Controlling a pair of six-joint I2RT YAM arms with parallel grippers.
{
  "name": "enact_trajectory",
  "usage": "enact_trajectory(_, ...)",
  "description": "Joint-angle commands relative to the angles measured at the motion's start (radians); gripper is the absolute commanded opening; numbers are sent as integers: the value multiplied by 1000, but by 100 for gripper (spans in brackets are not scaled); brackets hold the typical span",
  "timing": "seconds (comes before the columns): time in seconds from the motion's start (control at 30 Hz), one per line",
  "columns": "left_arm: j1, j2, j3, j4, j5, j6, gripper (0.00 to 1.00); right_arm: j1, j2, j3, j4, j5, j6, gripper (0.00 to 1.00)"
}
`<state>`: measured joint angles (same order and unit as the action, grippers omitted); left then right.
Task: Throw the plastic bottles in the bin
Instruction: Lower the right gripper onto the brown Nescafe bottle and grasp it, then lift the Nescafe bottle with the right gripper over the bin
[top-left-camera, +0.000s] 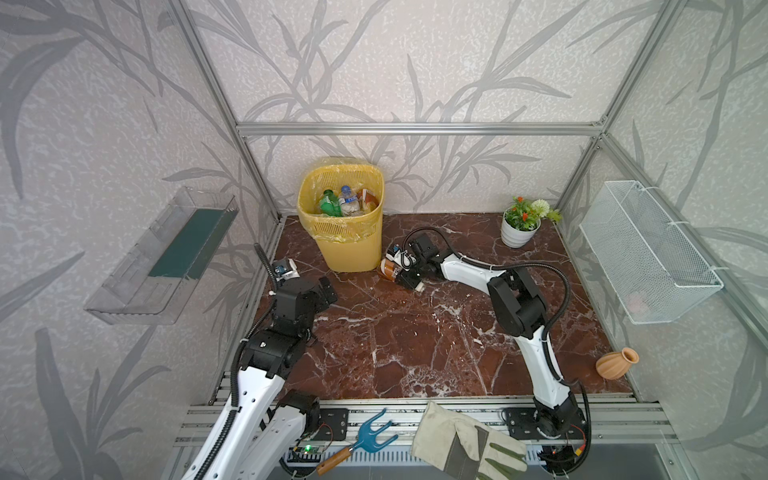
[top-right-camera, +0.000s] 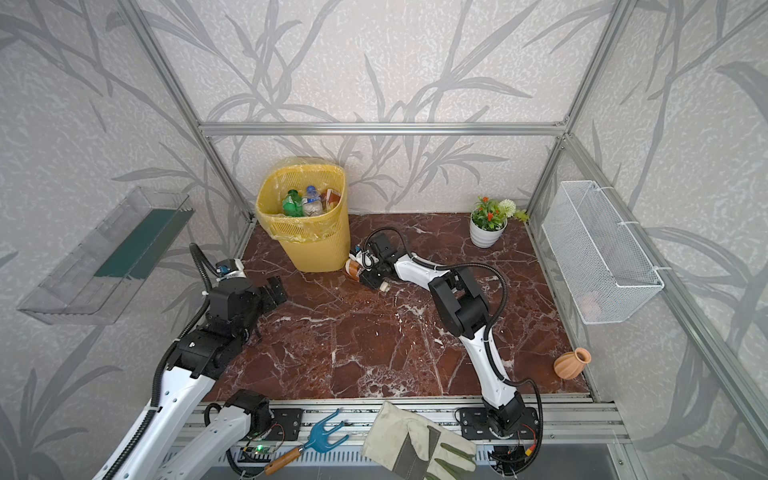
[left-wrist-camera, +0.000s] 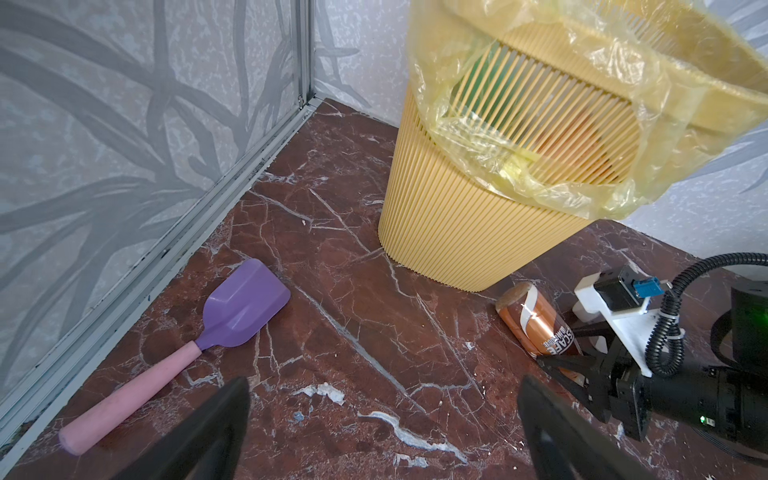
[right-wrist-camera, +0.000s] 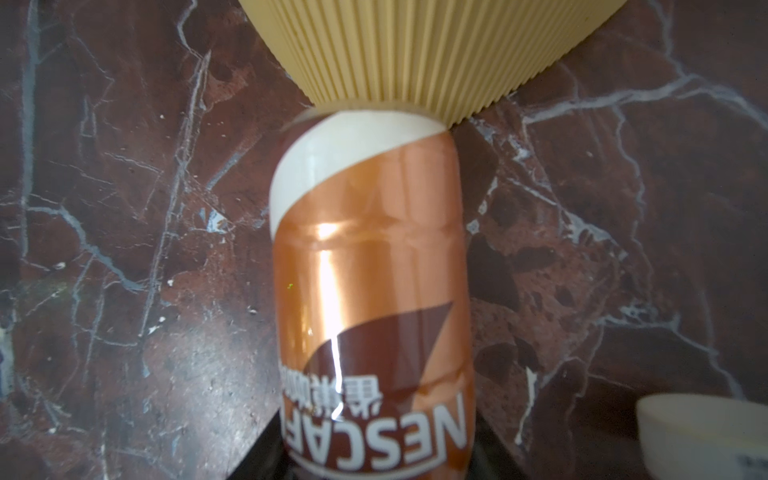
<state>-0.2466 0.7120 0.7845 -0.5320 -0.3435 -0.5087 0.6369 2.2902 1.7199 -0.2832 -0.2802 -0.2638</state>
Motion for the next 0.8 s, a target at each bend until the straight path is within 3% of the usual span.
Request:
enact_trajectory(0.0,5,-12,35,-24,-23,-15,99,5,-35,-13,-40,-27,7,46)
enact_trajectory(0.5,21,-37,10,-38,-49,-77,99,-17,-559,-437,245,-29,177,46)
enact_trajectory(0.77,39,-22,-9,-56,-44,-105,99,-19,-813,-513,356,2,247,44)
